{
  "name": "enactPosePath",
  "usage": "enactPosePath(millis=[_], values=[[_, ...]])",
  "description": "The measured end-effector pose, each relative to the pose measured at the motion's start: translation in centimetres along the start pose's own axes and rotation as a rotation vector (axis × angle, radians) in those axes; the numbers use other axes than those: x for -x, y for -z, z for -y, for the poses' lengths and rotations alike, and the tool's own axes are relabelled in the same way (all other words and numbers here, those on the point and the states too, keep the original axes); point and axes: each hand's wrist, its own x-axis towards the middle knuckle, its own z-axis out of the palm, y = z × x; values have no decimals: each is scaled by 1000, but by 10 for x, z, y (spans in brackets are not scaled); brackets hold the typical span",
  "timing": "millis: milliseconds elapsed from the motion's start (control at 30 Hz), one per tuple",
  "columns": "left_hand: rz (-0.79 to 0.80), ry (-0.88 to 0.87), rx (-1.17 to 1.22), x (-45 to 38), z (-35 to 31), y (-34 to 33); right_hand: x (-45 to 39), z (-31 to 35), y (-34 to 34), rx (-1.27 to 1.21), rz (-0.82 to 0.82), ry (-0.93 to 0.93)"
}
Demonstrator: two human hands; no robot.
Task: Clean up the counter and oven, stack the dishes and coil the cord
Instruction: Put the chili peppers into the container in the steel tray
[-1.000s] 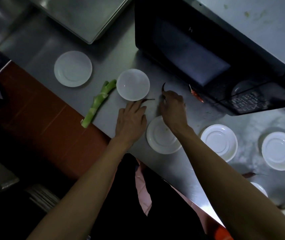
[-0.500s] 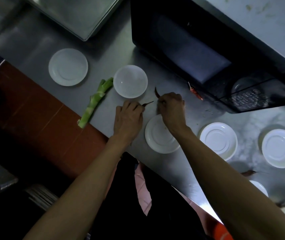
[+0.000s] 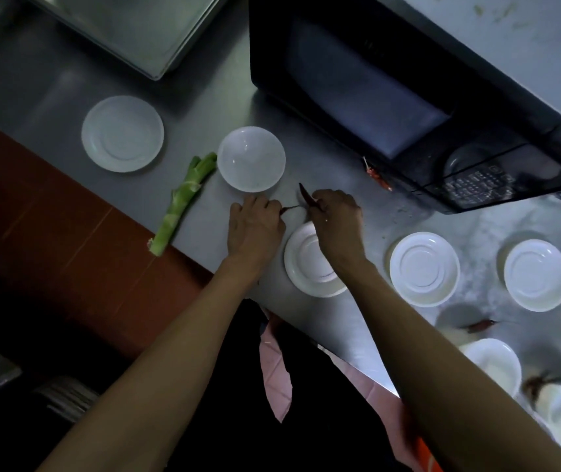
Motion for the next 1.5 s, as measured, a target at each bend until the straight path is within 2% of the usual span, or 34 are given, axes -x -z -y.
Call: enactPosePath(millis=[167, 367, 667, 800, 1067, 1267, 1500], values=[[-27, -62, 52, 3, 5, 17, 24, 11, 10, -98, -72, -80], [-88, -110, 136, 15, 6, 47, 41, 24, 31, -144, -126, -65], [-174, -28, 55, 53, 15, 94, 57, 52, 57, -262, -158, 110], [-209, 26, 53, 66, 34, 116, 63, 75, 58, -314, -121, 221], [-341, 162, 30, 84, 95, 160, 50, 148, 32, -321, -47, 333], [-363, 223, 54, 89, 171, 196, 29, 223, -9, -254, -6, 390], [-345, 273, 84, 80, 277, 234, 13, 318, -52, -225, -61, 395]])
